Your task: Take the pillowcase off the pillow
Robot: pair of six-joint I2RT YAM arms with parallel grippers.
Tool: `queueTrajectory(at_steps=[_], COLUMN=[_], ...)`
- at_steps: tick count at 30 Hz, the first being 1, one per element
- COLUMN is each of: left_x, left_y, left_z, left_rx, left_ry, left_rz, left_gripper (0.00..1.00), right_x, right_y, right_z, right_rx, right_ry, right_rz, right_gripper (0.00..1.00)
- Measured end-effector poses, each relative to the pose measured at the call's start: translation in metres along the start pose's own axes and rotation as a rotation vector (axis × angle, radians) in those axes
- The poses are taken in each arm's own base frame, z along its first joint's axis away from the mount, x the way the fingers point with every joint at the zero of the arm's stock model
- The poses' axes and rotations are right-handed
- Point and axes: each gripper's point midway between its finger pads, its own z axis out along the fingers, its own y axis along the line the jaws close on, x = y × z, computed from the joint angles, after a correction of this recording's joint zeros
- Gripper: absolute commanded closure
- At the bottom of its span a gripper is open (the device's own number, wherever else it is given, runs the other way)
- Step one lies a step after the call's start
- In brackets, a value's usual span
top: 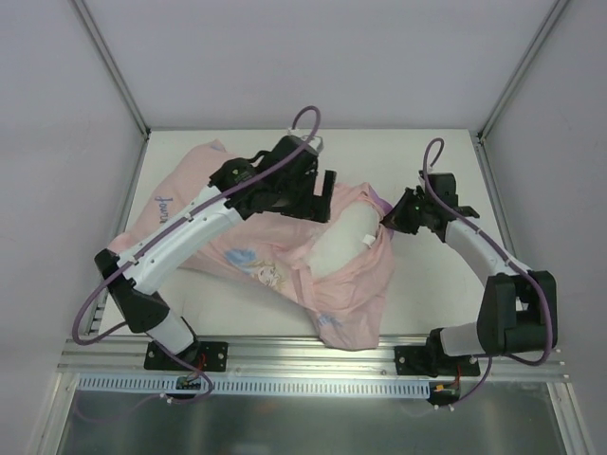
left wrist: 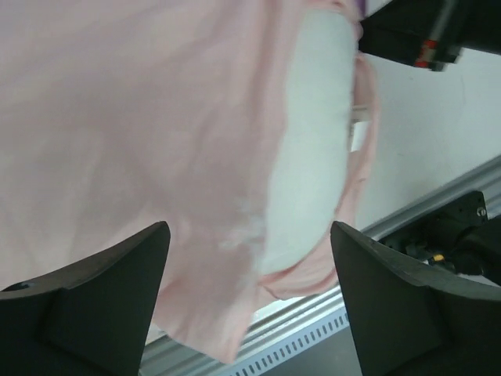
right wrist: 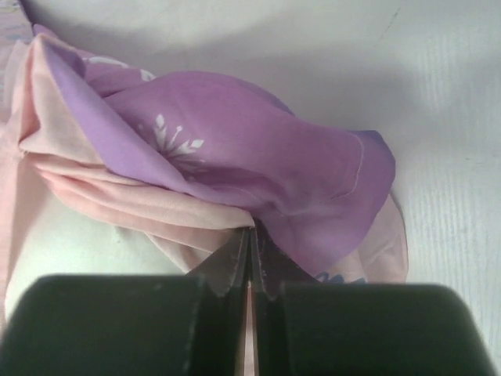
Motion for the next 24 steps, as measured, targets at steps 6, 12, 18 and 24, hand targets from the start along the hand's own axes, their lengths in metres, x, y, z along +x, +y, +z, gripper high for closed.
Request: queueTrajectory(at_steps=[6, 12, 18, 24], left_x=[-0.016, -0.009, 0.020, 0.030], left_y=[-0.096, -0.125, -0.113, -0.095], left_z=[-0.011, 0.036, 0.092, 0.127], left_rx=[0.109, 0.095, -0.010, -0.123], left_ry=[-0.103, -0.050, 0.059, 0.086], left_rz=[0.199, 0.250, 0.286, 0.282], left_gripper=[0.36, 0.33, 0.14, 0.21], right_x=[0.002, 0.009, 0.020, 0.025], right_y=[0.009, 0.004, -0.005, -0.014], right_z=[-0.017, -0.022, -0.027, -0.030], right_rx=[-0.022, -0.013, -0.006, 0.004], right_ry=[-0.047, -0.048, -0.046, -0.049], right_rz=[-0.036, -0.042, -0.038, -0.025], right_gripper=[0.99, 0.99, 0.99, 0.99])
